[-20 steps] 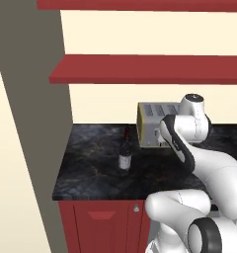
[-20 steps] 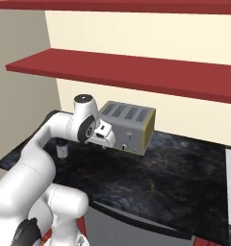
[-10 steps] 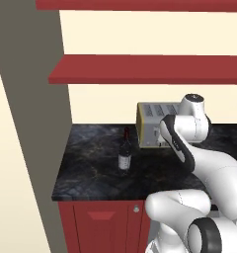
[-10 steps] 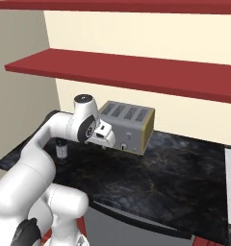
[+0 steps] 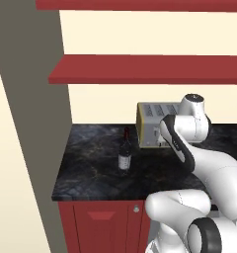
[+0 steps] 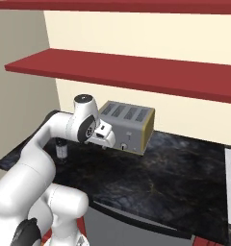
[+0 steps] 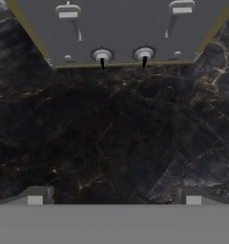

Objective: There is a wine glass and glass cup on the dining counter. Place the wine bottle next to the wine glass and the juice bottle next to the glass cup.

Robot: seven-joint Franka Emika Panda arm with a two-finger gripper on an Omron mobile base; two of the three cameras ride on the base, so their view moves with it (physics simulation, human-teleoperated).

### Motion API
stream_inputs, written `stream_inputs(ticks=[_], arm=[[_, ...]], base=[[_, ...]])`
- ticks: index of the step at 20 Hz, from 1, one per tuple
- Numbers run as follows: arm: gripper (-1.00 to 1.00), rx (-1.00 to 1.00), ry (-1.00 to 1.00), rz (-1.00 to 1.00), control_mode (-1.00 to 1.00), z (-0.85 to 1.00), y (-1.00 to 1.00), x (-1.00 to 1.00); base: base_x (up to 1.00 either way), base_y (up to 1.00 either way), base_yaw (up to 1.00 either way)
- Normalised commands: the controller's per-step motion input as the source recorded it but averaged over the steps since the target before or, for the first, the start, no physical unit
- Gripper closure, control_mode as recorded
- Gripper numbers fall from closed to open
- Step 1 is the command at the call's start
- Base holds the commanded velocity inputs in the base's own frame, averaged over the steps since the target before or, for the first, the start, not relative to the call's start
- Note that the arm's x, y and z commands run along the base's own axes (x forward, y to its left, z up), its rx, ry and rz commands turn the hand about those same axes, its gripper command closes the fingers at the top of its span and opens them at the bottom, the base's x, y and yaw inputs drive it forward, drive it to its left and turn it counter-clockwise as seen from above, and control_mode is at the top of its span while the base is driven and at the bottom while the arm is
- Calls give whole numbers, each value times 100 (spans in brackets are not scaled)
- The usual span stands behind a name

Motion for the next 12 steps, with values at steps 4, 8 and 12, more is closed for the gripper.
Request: stream_inputs(ticks=[4,8,12], arm=[[-100,0,0,0,100,0,0,0],[-100,0,0,0,100,0,0,0],[-100,0,1,0,-100,0,0,0]], base=[[0,0,0],[0,0,0],[0,0,0]])
